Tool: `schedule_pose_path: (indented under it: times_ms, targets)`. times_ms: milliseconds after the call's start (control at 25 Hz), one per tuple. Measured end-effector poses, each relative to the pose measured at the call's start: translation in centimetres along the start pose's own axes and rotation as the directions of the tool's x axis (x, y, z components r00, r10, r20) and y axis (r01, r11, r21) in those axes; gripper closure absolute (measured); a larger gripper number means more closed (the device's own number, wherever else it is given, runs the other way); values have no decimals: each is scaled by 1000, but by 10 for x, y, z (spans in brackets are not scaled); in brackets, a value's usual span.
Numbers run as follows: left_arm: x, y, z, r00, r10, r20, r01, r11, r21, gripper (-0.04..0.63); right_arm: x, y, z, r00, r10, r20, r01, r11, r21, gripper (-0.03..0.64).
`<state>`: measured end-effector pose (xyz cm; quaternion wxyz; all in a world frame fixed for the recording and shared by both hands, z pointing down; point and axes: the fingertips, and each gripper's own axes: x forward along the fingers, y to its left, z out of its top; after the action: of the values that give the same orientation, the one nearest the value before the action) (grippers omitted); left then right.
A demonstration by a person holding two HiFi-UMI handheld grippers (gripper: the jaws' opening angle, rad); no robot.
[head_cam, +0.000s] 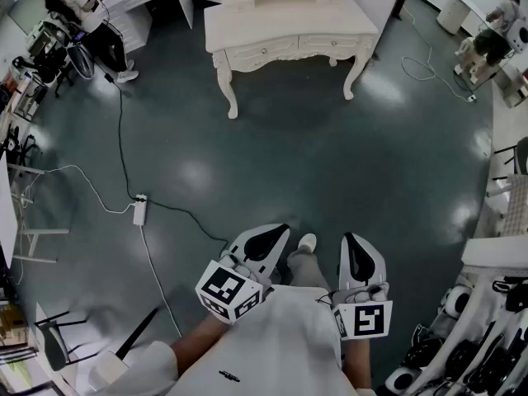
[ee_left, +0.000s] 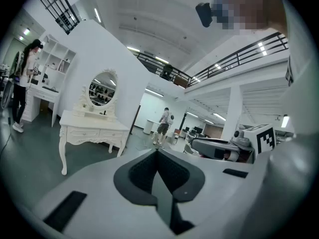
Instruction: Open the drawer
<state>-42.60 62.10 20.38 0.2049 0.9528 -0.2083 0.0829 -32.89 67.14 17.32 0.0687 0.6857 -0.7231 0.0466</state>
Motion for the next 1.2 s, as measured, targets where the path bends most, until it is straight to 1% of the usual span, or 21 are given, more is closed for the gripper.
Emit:
schedule_pose_path:
  times_ms: [120,280,440,560,680,760,840,920,1000,1080,1200]
  targets:
    - [20,0,7,1000,16,9,-16,1000,17,588,8,-24,3,1000,1,18,-1,1000,6,606]
    - [49,-11,18,999,16,31,-15,1000,-12,588,14,-60,-5,1000,14,15,-15,999,32,607]
    - [74,-11,32,995,79,54,-80,997,14,588,33,-90,-2,998,51,23,-52,998,24,607]
    - [92,-8,40,991,117,62,-119,992,32,588,48,-108,-3,996,81,40,-83,995,57,607]
    - [114,-13,46,989,126,72,-129,991,40,588,51,-127,3,994,92,64,-95,995,33,607]
    - [135,-19,43,993,107,57,-109,993,41,588,53,-142,3,992,104,75,-105,994,12,607]
    - [156,-28,34,996,86,18,-87,996,32,588,53,-154,-5,990,129,64,-131,991,26,607]
    - [169,-37,29,996,85,-6,-85,996,40,588,51,-162,-9,982,179,61,-182,983,36,606]
    - [179,-40,31,995,98,-18,-96,994,57,588,54,-171,-3,973,210,92,-212,977,15,606]
    - [186,-37,36,992,121,-26,-119,991,68,588,57,-188,6,974,176,145,-182,983,23,606]
    - [192,-40,46,989,145,-19,-143,987,75,588,50,-209,7,971,133,197,-157,981,112,606]
